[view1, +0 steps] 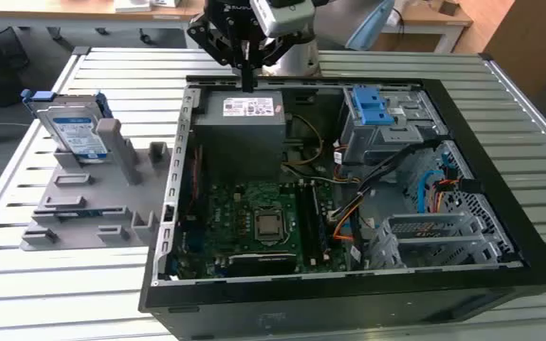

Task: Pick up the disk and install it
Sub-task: 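Reach for the disk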

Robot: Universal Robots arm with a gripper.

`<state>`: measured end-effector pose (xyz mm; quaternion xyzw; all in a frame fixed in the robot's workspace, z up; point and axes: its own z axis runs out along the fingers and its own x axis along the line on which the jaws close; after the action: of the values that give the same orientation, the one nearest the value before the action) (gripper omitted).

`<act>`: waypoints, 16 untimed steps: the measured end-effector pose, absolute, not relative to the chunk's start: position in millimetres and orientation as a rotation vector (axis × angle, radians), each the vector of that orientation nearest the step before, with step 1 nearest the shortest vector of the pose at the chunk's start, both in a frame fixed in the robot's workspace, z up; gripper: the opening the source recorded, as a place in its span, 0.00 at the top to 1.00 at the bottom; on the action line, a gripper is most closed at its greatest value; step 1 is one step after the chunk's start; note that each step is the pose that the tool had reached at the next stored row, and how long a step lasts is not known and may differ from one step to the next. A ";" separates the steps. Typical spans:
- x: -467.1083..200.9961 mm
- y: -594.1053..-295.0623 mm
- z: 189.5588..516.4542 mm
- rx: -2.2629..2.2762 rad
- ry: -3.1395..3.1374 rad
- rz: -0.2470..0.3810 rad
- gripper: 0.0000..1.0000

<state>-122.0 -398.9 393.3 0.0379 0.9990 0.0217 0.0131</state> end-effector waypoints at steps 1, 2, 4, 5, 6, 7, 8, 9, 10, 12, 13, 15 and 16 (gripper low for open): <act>-121.9 -398.9 393.3 0.118 3.112 0.068 0.89; -122.0 -399.0 393.3 0.118 3.113 0.068 0.89; -122.0 -398.9 393.3 0.118 3.112 0.068 0.89; -122.1 -398.9 393.3 0.118 3.112 0.068 0.89; -122.7 -398.9 393.4 0.118 3.113 0.068 0.89; -123.0 -398.9 393.3 0.118 3.112 0.068 0.89; -123.6 -398.9 393.3 0.118 3.112 0.068 0.89; -124.0 -398.9 393.3 0.118 3.112 0.068 0.89; -124.3 -398.9 393.3 0.118 3.113 0.068 0.89; -124.9 -398.9 393.3 0.118 3.112 0.068 0.89; -125.1 -398.9 393.3 0.118 3.112 0.068 0.89; -125.7 -398.9 393.3 0.118 3.112 0.068 0.89; -126.0 -398.9 393.3 0.118 3.112 0.068 0.89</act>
<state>-126.0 -398.9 393.3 0.0379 0.9990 0.0217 0.0131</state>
